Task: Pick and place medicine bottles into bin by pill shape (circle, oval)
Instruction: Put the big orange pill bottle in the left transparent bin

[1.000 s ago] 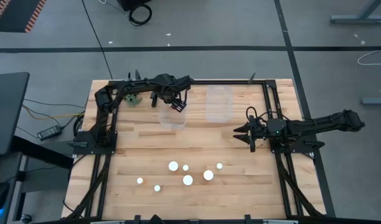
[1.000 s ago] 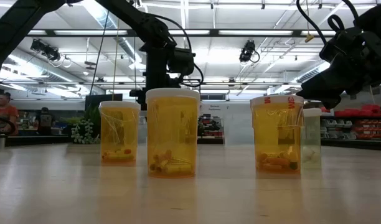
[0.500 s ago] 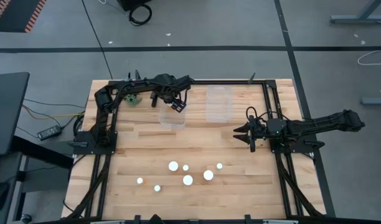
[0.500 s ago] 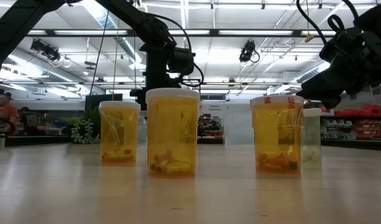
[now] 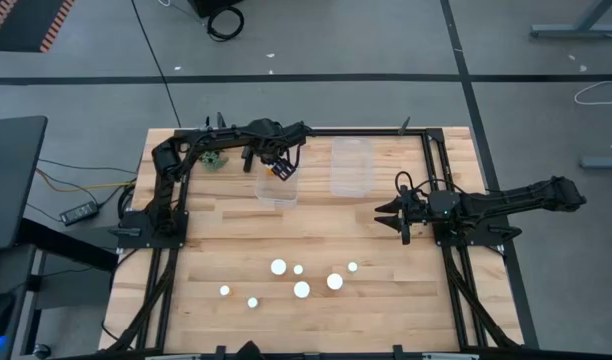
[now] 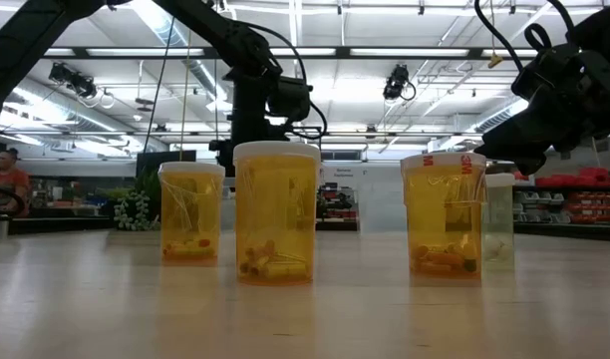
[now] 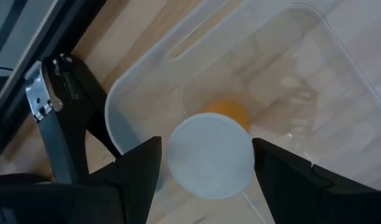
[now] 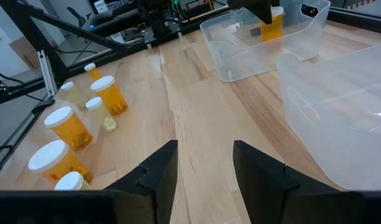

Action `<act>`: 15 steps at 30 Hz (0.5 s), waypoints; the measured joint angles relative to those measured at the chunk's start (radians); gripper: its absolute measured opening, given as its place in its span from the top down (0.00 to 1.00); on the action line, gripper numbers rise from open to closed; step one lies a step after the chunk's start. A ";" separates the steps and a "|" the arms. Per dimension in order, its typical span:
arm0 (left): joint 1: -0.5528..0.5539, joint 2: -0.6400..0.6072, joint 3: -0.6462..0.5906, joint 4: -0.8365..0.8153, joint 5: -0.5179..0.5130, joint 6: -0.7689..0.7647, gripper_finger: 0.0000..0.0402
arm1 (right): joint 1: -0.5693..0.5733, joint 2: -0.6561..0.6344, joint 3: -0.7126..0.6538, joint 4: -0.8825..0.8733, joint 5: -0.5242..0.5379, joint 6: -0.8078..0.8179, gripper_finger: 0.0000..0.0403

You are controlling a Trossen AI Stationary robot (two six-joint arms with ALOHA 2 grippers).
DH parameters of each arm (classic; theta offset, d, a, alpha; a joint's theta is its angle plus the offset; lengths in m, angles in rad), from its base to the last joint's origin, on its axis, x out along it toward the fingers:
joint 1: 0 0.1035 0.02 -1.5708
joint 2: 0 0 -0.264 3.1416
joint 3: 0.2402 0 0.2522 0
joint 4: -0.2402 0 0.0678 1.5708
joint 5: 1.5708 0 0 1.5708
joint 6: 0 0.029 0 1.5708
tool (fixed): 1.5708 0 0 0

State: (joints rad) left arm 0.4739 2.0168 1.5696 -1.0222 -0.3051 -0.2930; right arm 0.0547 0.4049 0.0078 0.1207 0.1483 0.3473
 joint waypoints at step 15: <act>-0.038 -0.001 0.000 0.000 -0.109 0.126 0.46 | 0.000 0.000 0.000 0.000 0.000 0.000 0.60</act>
State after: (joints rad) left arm 0.4356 2.0159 1.5696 -1.0222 -0.4139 -0.1669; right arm 0.0547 0.4051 0.0078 0.1209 0.1482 0.3473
